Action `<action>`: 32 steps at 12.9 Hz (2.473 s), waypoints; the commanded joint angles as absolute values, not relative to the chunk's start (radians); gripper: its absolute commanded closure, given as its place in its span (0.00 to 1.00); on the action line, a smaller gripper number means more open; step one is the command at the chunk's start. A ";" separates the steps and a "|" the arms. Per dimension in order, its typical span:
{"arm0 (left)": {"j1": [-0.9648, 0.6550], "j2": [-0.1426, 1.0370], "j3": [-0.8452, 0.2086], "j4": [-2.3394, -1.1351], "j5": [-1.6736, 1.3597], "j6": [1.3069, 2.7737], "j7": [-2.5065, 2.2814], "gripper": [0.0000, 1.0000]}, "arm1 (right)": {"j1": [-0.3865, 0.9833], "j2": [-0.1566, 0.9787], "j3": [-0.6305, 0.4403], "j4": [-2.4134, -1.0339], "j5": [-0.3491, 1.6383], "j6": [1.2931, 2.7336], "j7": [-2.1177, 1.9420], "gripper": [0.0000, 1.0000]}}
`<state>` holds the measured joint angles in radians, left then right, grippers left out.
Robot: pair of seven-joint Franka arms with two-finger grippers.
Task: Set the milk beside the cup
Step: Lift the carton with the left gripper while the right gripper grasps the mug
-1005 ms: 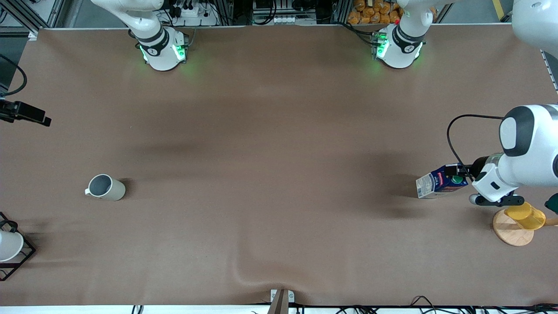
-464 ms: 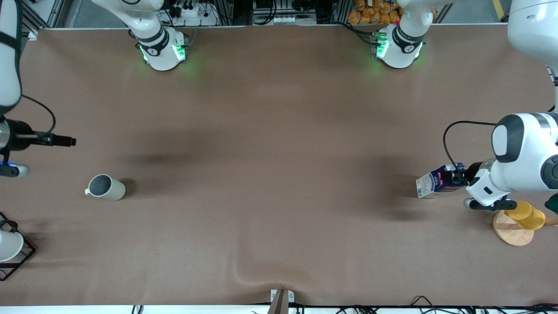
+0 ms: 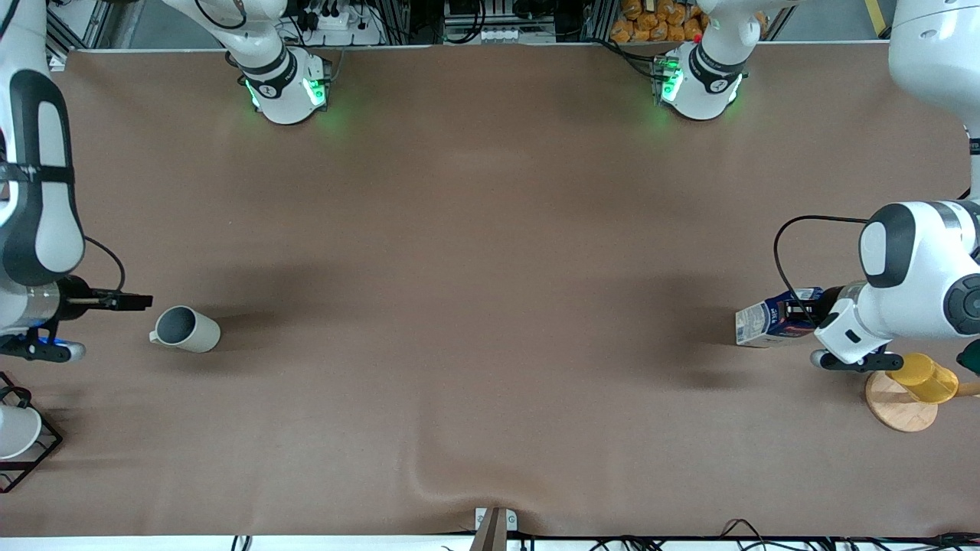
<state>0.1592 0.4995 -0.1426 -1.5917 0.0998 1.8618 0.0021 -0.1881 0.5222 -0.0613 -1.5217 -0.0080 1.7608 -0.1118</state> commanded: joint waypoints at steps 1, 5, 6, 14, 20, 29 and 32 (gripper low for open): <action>0.160 0.473 -0.149 -1.586 0.132 1.862 -0.035 0.58 | -0.202 0.543 -0.046 -1.494 -0.012 1.822 -0.255 0.00; 0.153 0.471 -0.149 -1.565 0.133 1.855 -0.034 0.56 | -0.221 0.580 -0.046 -1.526 -0.002 1.966 -0.661 0.00; 0.153 0.471 -0.147 -1.565 0.133 1.855 -0.034 0.56 | -0.216 0.580 -0.045 -1.554 -0.003 1.997 -0.684 0.00; 0.152 0.472 -0.144 -1.565 0.133 1.850 -0.040 0.54 | -0.201 0.595 -0.038 -1.678 -0.002 2.235 -0.937 0.00; 0.150 0.476 -0.146 -1.565 0.133 1.850 -0.048 0.54 | -0.199 0.591 -0.025 -1.718 -0.002 2.286 -1.000 1.00; 0.150 0.460 -0.146 -1.562 0.133 1.830 -0.049 0.55 | -0.196 0.552 0.078 -1.698 0.026 2.252 -1.019 1.00; 0.127 0.437 -0.149 -1.510 0.133 1.725 -0.051 0.55 | -0.180 0.549 0.178 -1.640 0.063 2.195 -0.883 1.00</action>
